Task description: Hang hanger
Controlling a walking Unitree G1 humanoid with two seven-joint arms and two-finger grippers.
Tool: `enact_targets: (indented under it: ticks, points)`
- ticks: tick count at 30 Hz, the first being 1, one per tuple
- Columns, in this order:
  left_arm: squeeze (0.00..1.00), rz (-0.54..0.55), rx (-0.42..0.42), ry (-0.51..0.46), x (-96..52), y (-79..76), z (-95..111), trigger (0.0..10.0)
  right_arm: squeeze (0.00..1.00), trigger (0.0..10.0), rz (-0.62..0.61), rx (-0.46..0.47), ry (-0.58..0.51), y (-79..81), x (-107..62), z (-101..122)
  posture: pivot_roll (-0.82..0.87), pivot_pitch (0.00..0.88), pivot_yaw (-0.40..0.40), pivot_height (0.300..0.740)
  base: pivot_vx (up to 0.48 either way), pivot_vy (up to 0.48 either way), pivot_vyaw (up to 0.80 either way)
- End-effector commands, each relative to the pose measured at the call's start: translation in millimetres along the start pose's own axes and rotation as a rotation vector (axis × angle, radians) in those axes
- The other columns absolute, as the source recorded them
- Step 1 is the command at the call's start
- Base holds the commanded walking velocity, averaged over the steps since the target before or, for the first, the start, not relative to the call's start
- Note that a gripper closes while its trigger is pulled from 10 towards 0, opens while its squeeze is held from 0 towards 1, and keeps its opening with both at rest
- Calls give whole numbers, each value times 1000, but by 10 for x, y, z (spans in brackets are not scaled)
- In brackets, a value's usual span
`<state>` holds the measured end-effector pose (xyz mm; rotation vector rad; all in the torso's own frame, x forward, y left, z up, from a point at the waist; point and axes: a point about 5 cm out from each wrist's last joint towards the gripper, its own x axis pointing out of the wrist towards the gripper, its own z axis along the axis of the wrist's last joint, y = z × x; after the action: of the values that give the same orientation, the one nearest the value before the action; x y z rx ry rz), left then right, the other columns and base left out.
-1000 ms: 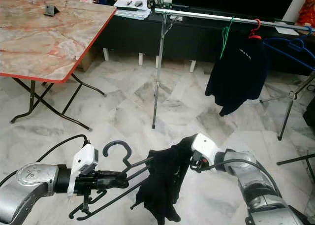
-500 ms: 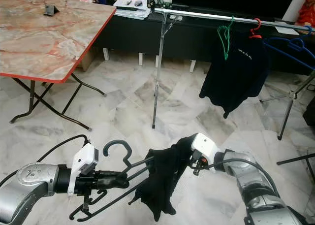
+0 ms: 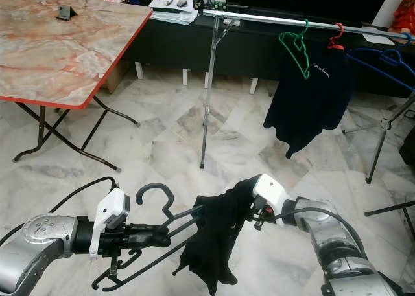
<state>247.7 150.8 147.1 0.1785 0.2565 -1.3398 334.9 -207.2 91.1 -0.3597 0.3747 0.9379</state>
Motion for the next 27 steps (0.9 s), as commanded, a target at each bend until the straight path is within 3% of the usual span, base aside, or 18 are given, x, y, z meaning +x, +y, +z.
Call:
enact_targets:
  ticks: [1, 14, 27]
  points:
    - [0, -47, 59, -38, 42, -47, 147, 0, 0, 0, 1, 24, -5, 9, -17, -34, 94, 172, -104, 740, 0, 0, 0]
    - [0, -33, 46, 6, 21, -30, 49, 0, 0, 0, 17, 13, -1, -20, -62, -13, 86, 159, -98, 740, 0, 0, 0]
    - [0, 36, -7, 117, -61, 26, -261, 0, 0, 0, 16, -21, 27, -106, -204, -5, 78, 142, -97, 740, 0, 0, 0]
